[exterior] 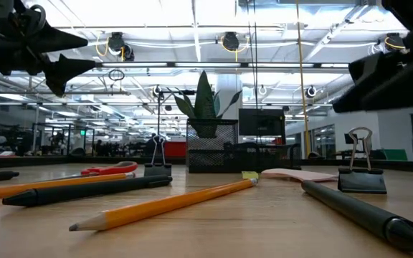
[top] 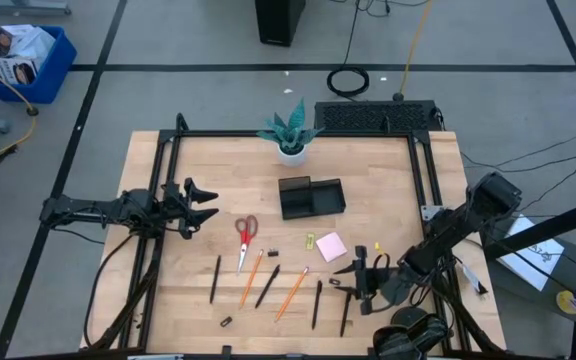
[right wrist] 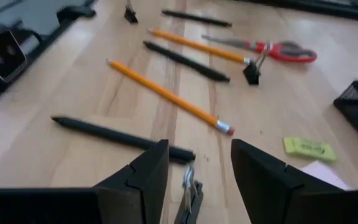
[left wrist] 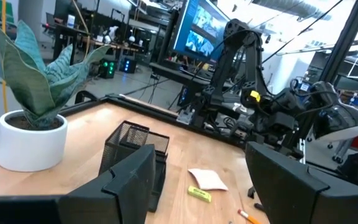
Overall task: Pick and place office supplies into organizer
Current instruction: Put the black binder clip into the black desk organizer
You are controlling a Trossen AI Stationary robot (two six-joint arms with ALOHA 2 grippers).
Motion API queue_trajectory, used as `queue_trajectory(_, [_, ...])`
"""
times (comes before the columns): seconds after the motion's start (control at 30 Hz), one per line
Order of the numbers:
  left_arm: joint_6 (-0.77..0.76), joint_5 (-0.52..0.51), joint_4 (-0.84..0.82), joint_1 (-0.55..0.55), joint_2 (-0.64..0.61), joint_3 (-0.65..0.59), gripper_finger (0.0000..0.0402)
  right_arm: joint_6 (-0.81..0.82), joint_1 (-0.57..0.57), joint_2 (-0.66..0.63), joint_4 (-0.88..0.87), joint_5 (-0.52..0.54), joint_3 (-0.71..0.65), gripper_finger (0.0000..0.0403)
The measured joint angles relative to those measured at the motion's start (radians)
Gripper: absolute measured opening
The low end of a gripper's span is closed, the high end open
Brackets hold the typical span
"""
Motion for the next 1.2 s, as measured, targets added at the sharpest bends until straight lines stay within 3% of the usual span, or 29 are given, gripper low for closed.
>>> queue_trajectory(0.2, [0.003, 0.000, -0.006, 0.000, 0.000, 0.000, 0.0255, 0.042, 0.000, 0.085, 0.033, -0.002, 0.000, 0.0165])
queue_trajectory(0.5, [0.002, -0.013, -0.006, 0.000, 0.000, 0.000, 0.0255, 0.040, 0.000, 0.093, 0.041, -0.001, 0.000, 0.0159])
queue_trajectory(1.03, [0.003, -0.018, -0.006, 0.000, 0.000, 0.000, 0.0255, 0.069, -0.028, 0.092, 0.002, 0.000, 0.000, 0.0014])
queue_trajectory(1.2, [0.003, -0.019, -0.006, 0.000, 0.000, 0.000, 0.0255, 0.060, -0.036, 0.092, 0.010, 0.000, 0.000, 0.0010])
